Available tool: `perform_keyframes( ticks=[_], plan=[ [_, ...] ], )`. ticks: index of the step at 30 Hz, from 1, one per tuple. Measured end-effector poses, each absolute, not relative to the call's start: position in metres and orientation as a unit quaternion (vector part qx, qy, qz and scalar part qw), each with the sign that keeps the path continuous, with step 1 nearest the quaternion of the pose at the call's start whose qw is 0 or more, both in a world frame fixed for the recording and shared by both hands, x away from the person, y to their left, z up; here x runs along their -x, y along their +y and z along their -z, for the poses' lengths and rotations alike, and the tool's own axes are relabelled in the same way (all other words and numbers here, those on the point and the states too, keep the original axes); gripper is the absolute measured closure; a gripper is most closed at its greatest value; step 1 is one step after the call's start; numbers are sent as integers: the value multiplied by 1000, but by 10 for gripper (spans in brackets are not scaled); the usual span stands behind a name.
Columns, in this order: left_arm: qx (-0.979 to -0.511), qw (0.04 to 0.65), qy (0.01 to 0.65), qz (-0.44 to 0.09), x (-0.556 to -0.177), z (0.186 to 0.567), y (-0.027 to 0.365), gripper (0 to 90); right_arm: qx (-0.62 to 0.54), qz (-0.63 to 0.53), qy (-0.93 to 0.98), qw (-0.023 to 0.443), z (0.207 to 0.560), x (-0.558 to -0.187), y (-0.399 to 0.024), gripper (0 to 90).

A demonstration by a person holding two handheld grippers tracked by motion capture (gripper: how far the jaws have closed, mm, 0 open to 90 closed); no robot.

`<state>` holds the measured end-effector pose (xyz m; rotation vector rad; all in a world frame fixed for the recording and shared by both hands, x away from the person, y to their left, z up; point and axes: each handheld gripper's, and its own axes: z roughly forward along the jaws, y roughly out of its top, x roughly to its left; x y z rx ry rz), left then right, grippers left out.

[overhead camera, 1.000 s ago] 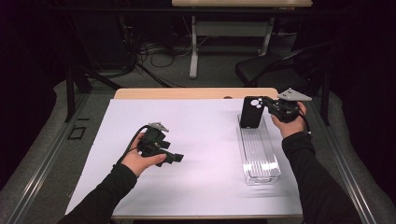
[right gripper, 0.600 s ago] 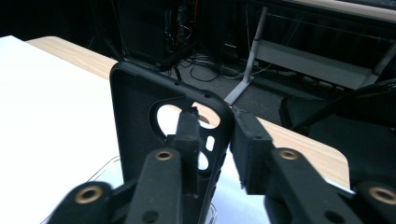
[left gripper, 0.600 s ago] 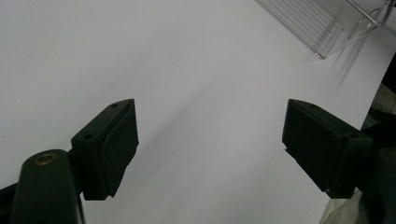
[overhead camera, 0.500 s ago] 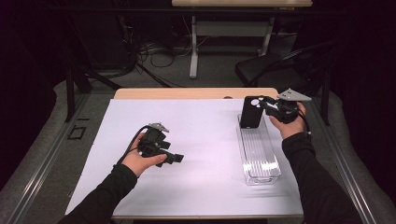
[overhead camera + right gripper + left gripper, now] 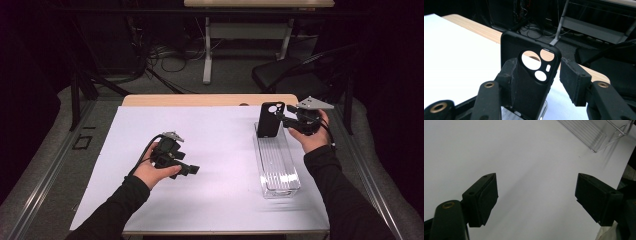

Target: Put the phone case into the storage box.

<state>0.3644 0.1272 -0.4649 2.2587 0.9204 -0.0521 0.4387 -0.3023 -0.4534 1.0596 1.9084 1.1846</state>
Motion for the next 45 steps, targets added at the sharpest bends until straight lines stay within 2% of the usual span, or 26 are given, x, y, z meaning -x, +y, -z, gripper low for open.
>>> perform_keyframes(
  ticks=[3, 8, 12, 15, 24, 45],
  plan=[
    [-870, 343, 354, 18, -366, 465, 128, 188, -404, -450, 732, 314, 451, -434, -301, 527],
    [-869, 346, 354, 16, -366, 463, 128, 188, -408, -440, 736, 313, 447, -428, -300, 506],
    [-869, 346, 354, 14, -366, 463, 128, 188, -408, -445, 736, 307, 444, -424, -299, 448],
    [-869, 346, 354, 12, -365, 463, 129, 188, -417, -443, 737, 296, 442, -420, -297, 446],
    [-869, 345, 354, 11, -365, 461, 131, 187, -431, -442, 730, 293, 441, -409, -300, 278],
    [-861, 355, 365, 13, -364, 456, 134, 163, -448, -442, 722, 289, 431, -392, -305, 148]
  ],
)
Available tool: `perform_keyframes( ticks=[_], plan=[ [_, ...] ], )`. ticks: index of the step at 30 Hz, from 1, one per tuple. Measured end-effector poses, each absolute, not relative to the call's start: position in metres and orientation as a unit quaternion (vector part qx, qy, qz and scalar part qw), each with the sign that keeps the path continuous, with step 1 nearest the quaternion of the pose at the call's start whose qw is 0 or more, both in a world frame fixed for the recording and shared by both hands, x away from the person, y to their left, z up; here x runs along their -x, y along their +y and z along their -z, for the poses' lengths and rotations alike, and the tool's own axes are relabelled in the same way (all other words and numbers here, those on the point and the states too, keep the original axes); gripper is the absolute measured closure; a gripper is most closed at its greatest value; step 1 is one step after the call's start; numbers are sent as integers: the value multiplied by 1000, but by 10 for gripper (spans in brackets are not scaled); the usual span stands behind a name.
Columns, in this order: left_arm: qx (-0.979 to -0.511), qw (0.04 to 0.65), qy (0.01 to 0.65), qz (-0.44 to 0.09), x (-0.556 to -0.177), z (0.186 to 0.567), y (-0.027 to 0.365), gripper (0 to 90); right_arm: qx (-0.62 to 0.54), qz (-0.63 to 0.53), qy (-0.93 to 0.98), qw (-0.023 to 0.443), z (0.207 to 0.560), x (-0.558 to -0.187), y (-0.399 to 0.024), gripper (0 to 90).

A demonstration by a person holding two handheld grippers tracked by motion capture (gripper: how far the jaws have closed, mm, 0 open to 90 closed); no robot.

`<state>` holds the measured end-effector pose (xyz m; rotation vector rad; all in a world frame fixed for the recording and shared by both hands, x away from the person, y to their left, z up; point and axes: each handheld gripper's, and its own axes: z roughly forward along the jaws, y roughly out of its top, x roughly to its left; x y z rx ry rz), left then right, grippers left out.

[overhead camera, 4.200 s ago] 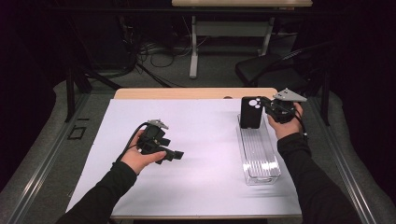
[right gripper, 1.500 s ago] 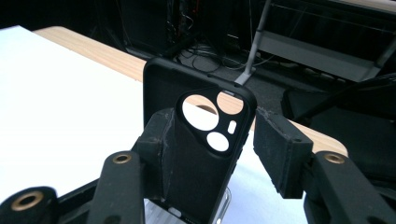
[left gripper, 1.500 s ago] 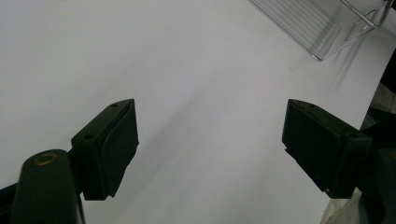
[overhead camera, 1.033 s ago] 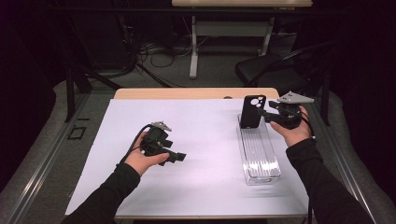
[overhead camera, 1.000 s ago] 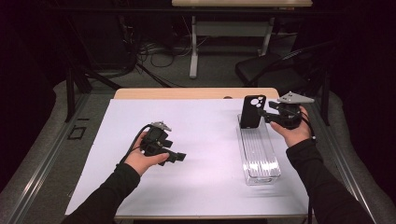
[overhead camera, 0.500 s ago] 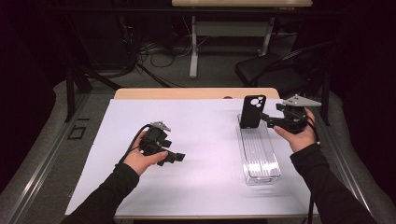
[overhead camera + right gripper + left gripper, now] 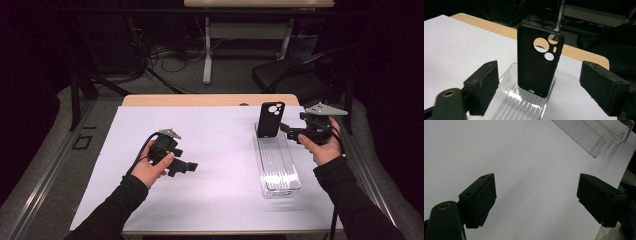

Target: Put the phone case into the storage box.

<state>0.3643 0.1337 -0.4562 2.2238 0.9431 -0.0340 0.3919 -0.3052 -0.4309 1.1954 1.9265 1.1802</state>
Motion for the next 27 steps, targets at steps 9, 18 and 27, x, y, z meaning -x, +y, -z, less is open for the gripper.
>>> perform_keyframes(
  ticks=[9, 18, 27],
  plan=[
    [-854, 368, 369, 8, -363, 451, 138, 160, -449, -451, 723, 269, 429, -387, -301, 55],
    [-849, 382, 365, -10, -361, 446, 147, 108, -438, -456, 733, 250, 428, -381, -297, 0],
    [-847, 392, 359, -27, -357, 441, 153, 48, -432, -456, 737, 248, 428, -372, -293, 0]
  ],
)
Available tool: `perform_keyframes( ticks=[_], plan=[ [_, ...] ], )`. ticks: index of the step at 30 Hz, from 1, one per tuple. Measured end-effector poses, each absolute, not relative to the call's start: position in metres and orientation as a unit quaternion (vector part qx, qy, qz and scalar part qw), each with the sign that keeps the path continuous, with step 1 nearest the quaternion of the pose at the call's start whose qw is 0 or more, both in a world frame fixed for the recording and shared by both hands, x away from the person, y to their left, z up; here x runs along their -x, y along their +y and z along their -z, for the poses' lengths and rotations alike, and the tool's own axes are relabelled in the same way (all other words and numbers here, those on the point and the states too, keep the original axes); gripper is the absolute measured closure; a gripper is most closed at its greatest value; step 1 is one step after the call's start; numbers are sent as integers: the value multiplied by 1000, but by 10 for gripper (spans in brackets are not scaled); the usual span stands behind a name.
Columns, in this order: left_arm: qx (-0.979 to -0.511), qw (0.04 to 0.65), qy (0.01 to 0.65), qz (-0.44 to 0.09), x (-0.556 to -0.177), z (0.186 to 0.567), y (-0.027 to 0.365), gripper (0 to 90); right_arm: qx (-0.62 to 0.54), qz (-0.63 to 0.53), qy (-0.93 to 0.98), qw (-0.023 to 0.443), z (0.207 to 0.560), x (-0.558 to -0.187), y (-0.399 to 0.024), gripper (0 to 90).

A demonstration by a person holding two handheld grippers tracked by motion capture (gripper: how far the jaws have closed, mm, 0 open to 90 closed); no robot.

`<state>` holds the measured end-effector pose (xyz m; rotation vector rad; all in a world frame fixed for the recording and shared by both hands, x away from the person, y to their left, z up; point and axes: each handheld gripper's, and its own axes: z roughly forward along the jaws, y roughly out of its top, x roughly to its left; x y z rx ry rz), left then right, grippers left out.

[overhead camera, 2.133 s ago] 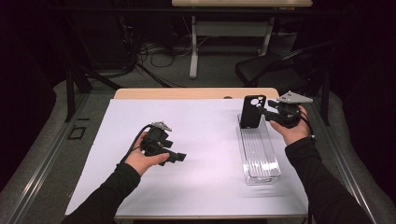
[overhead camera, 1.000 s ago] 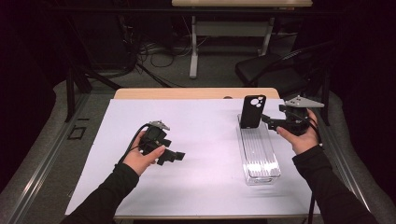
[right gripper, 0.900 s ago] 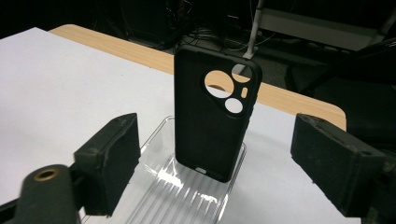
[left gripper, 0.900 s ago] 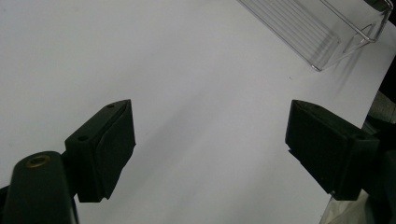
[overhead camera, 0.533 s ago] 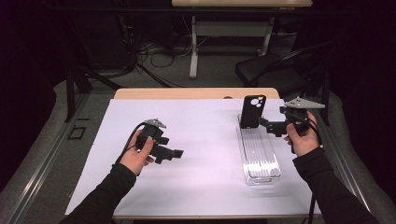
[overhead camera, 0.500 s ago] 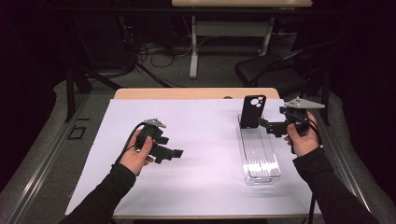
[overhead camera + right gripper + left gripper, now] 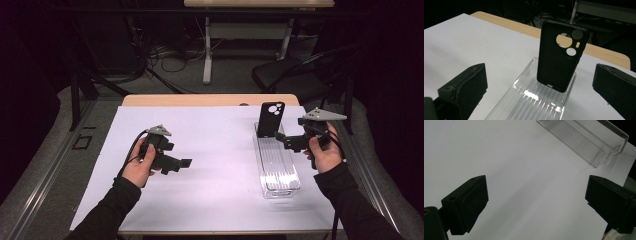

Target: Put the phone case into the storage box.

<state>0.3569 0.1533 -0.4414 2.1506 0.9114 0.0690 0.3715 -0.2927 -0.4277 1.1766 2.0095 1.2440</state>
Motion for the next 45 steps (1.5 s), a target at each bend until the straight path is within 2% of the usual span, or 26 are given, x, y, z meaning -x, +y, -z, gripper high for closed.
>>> perform_keyframes(
  ticks=[6, 31, 45],
  plan=[
    [-844, 400, 356, -36, -354, 439, 158, 19, -426, -454, 740, 254, 428, -365, -290, 0],
    [-845, 414, 336, -47, -341, 435, 164, 19, -420, -459, 744, 246, 429, -345, -285, 0],
    [-838, 430, 333, -52, -328, 439, 169, 19, -381, -466, 758, 252, 437, -316, -254, 0]
  ],
)
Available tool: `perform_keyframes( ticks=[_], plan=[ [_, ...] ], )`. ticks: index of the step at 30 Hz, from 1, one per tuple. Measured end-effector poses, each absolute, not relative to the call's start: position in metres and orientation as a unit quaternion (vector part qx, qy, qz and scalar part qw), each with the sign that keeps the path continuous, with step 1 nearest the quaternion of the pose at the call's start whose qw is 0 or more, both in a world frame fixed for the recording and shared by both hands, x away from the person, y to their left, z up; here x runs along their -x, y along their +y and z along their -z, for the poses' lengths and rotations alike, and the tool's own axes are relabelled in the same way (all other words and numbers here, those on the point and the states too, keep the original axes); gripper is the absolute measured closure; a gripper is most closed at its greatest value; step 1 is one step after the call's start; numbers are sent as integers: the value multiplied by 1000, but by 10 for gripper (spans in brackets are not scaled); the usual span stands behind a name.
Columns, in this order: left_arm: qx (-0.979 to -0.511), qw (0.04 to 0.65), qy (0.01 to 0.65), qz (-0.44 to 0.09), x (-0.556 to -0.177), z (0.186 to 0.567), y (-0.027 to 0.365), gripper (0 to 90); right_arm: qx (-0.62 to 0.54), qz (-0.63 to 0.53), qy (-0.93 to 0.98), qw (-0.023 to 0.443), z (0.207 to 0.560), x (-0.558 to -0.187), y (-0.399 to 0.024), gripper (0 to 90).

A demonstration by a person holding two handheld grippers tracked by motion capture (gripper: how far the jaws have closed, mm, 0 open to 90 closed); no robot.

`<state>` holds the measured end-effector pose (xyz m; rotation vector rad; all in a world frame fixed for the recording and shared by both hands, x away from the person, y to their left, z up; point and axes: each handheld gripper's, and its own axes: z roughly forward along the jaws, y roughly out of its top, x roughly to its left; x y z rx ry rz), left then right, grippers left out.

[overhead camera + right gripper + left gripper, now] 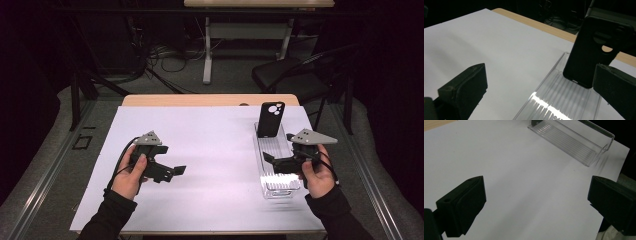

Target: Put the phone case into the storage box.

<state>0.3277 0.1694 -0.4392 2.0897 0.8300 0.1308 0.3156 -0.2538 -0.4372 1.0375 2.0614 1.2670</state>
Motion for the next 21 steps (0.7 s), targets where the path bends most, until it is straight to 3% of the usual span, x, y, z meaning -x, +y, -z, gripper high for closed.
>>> perform_keyframes(
  ticks=[21],
  plan=[
    [-824, 445, 345, -56, -307, 463, 184, 19, -364, -481, 765, 224, 468, -287, -217, 0]
  ],
)
